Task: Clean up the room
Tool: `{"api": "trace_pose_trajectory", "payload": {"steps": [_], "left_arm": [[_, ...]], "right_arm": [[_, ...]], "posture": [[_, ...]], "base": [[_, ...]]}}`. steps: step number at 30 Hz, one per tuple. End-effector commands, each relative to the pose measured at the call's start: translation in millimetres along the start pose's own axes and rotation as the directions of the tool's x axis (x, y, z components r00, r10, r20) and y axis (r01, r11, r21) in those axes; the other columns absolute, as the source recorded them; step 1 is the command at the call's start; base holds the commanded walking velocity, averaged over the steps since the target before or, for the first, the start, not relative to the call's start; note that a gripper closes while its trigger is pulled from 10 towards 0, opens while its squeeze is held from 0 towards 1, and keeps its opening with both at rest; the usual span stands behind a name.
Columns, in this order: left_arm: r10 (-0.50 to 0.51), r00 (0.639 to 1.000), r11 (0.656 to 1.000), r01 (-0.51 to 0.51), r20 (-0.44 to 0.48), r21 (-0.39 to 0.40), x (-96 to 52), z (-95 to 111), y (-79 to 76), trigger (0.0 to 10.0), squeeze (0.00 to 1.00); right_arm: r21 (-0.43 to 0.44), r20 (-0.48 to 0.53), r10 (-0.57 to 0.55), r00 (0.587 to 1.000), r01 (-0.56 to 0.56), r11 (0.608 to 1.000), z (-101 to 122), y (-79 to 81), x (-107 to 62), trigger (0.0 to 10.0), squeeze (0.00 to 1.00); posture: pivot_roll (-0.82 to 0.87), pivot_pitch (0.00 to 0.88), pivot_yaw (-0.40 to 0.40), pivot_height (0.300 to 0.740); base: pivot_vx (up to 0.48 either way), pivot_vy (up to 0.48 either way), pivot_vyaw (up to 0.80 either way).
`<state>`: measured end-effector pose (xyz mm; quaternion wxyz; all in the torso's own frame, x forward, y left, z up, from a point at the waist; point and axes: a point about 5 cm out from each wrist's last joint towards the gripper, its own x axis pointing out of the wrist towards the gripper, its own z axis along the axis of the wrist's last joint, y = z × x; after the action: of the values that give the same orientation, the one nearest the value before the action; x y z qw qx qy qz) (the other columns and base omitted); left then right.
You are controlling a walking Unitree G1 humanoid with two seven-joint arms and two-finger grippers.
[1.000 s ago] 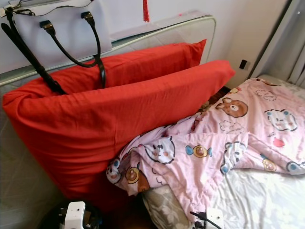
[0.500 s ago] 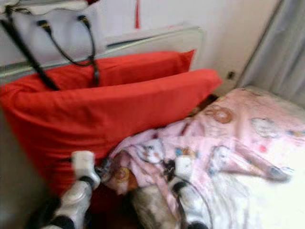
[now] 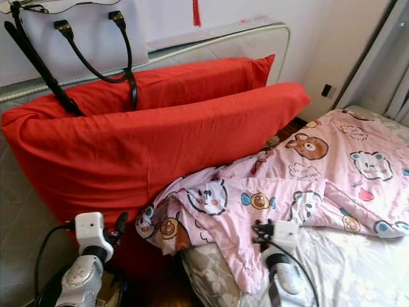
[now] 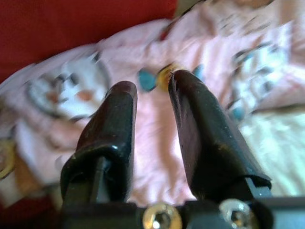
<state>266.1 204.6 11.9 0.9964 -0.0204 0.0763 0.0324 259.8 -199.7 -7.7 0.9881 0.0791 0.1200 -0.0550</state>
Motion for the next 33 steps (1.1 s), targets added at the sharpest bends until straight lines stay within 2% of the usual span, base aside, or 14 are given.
{"api": "trace_pose_trajectory", "payload": {"steps": [1, 5, 8, 18, 25, 33], "left_arm": [[-0.048, 0.999, 0.998, 0.048, 0.01, 0.029, -1.4, 0, -5.6, 10.0, 0.0], [-0.109, 0.994, 0.991, 0.107, 0.017, 0.076, -3.6, 1, -11.0, 10.0, 0.0], [-0.109, 0.994, 0.991, 0.108, 0.013, 0.074, -5.0, 0, -10.9, 10.0, 0.0], [-0.101, 0.995, 0.993, 0.101, 0.005, 0.058, -7.0, -2, -11.1, 10.0, 0.0], [-0.109, 0.994, 0.992, 0.108, 0.006, 0.059, -5.7, -1, -11.9, 10.0, 0.0], [-0.105, 0.994, 0.992, 0.105, 0.002, 0.067, -5.7, 0, -10.8, 10.0, 0.0]], "right_arm": [[0.007, 0.036, -0.034, 0.999, 0.034, 0.999, 5, -3.1, 0.4, 10.0, 0.0], [0.019, 0.051, -0.095, 0.994, 0.094, 0.995, 7, -12.3, -1.6, 10.0, 0.0], [0.024, 0.043, -0.108, 0.993, 0.107, 0.994, 5, -13.9, -3.0, 10.0, 0.0], [-0.01, -0.075, -0.054, 0.996, 0.054, 0.999, -11, -1.6, -4.0, 10.0, 0.0], [0.0, -0.065, -0.039, 0.997, 0.039, 0.999, -10, 0.9, -2.9, 10.0, 0.0], [0.008, -0.051, 0.006, 0.999, -0.005, 1.0, -9, 5.6, -3.0, 10.0, 0.0]], "posture": [[0.0, 0.0, -0.059, 0.74], [0.0, 0.0, -0.064, 0.74], [0.0, 0.0, -0.061, 0.74], [0.0, 0.0, -0.053, 0.735], [0.0, 0.0, -0.048, 0.705], [0.0, 0.0, -0.05, 0.705]], "base": [[0.0, 0.0, 0.0], [0.0, 0.0, 0.0], [0.0, 0.0, 0.0], [0.0, 0.0, 0.0], [0.0, 0.0, 0.0], [0.0, 0.0, 0.0]]}}
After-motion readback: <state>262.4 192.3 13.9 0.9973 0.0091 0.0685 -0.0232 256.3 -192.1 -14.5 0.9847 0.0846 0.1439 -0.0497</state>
